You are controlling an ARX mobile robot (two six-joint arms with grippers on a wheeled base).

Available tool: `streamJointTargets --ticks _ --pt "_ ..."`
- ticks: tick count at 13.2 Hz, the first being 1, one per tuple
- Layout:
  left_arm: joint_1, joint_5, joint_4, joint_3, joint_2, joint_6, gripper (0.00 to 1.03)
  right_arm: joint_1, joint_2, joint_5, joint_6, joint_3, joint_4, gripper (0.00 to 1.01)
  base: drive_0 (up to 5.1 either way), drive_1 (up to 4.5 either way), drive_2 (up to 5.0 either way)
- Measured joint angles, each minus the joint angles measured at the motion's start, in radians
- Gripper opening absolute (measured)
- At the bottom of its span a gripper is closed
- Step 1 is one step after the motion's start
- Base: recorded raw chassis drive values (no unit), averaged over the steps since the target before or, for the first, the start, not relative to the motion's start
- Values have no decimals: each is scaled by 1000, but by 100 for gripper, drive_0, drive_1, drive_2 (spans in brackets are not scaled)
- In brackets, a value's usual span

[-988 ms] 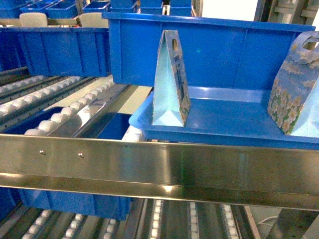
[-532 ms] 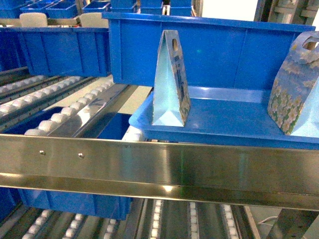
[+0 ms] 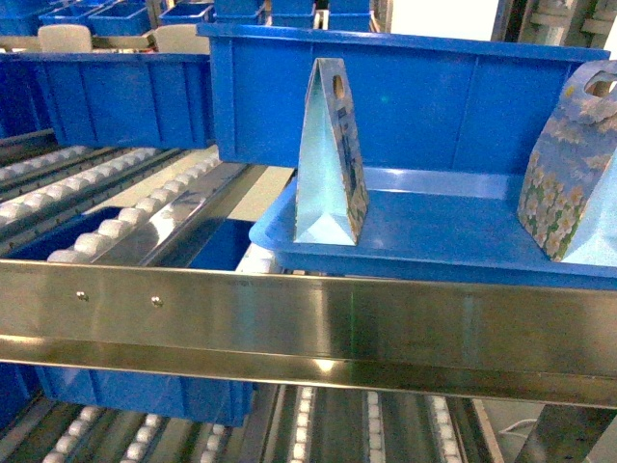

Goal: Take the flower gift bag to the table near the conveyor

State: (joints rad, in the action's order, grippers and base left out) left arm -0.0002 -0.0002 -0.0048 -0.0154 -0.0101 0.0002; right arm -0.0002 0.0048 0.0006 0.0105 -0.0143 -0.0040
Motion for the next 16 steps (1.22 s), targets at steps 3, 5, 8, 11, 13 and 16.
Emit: streamJointTargets --ticks 3,5,8,11,13,16 --pt "-24 19 133 0 -90 -4 98 0 68 -28 13 2 119 98 0 0 0" --pt "-39 52 342 -1 -312 -15 98 -8 289 -44 21 0 327 98 0 0 0" --pt "-32 90 666 -77 -685 -19 98 -7 666 -76 35 -66 602 98 0 0 0" --pt "-88 92 783 -201 -917 -24 98 28 886 -75 44 -181 655 98 0 0 0" --pt "-143 86 789 -295 -1023 -27 98 61 993 -78 59 -244 666 98 0 0 0" --pt "-204 84 758 -470 -1159 -27 98 85 1121 -80 68 -371 671 98 0 0 0"
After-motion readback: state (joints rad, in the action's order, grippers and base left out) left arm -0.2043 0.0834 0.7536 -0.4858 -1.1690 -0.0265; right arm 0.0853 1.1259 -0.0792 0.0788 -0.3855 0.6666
